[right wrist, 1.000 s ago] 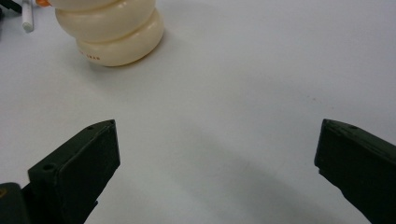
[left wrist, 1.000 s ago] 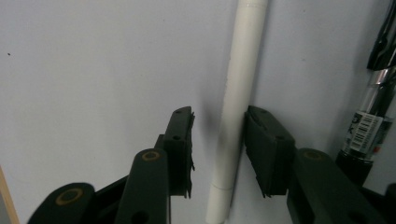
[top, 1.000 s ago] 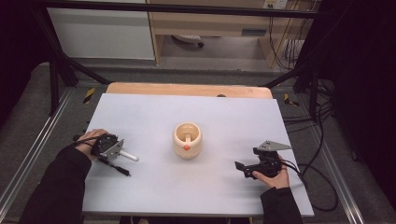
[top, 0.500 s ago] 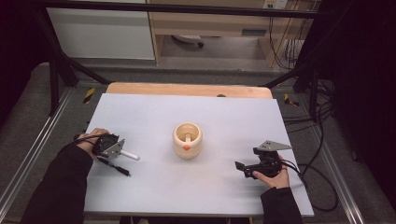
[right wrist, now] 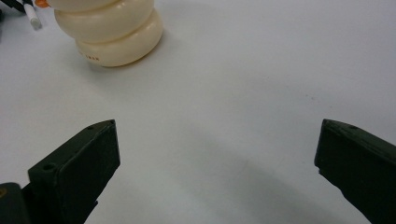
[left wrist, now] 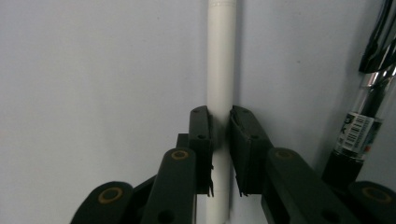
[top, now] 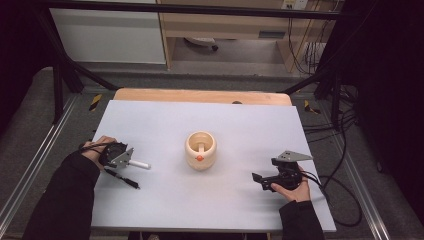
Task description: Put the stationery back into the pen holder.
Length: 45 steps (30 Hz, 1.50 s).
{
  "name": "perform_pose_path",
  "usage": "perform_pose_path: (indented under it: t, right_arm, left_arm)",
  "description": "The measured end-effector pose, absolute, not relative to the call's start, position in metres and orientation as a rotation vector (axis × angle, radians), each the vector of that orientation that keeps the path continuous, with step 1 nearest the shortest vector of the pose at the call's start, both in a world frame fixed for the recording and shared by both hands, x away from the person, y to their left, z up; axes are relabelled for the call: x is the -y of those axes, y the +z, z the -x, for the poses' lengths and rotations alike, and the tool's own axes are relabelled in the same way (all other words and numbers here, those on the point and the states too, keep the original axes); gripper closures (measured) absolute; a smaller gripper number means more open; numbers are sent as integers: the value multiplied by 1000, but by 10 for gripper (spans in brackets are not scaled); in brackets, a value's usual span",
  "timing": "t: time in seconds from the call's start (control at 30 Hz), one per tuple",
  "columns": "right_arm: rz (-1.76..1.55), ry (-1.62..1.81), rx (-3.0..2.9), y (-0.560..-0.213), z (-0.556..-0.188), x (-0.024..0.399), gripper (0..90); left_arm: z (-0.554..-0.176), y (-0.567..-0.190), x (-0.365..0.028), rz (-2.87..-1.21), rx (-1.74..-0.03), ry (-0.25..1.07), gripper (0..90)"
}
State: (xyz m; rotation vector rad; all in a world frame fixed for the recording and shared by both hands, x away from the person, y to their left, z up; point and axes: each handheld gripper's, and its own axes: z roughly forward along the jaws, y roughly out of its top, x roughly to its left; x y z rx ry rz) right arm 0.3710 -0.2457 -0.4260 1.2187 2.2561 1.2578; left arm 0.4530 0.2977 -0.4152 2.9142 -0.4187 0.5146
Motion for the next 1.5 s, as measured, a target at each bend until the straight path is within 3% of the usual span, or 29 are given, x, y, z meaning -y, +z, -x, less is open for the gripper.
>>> perform_pose_path:
  t: [0.4,0.93,1.5]
  right_arm:
    - [-1220,1258,-2253,-426,-371,246,9]
    - [-1217,1258,-2252,-426,-371,247,9]
    - [-1215,1256,-2252,-426,-370,246,9]
  left_arm:
    - [-439,-389,-299,-2741,193,554,788]
    - [-427,-382,-287,-2544,-293,405,789]
    - [-409,-385,-263,-2134,-757,320,789]
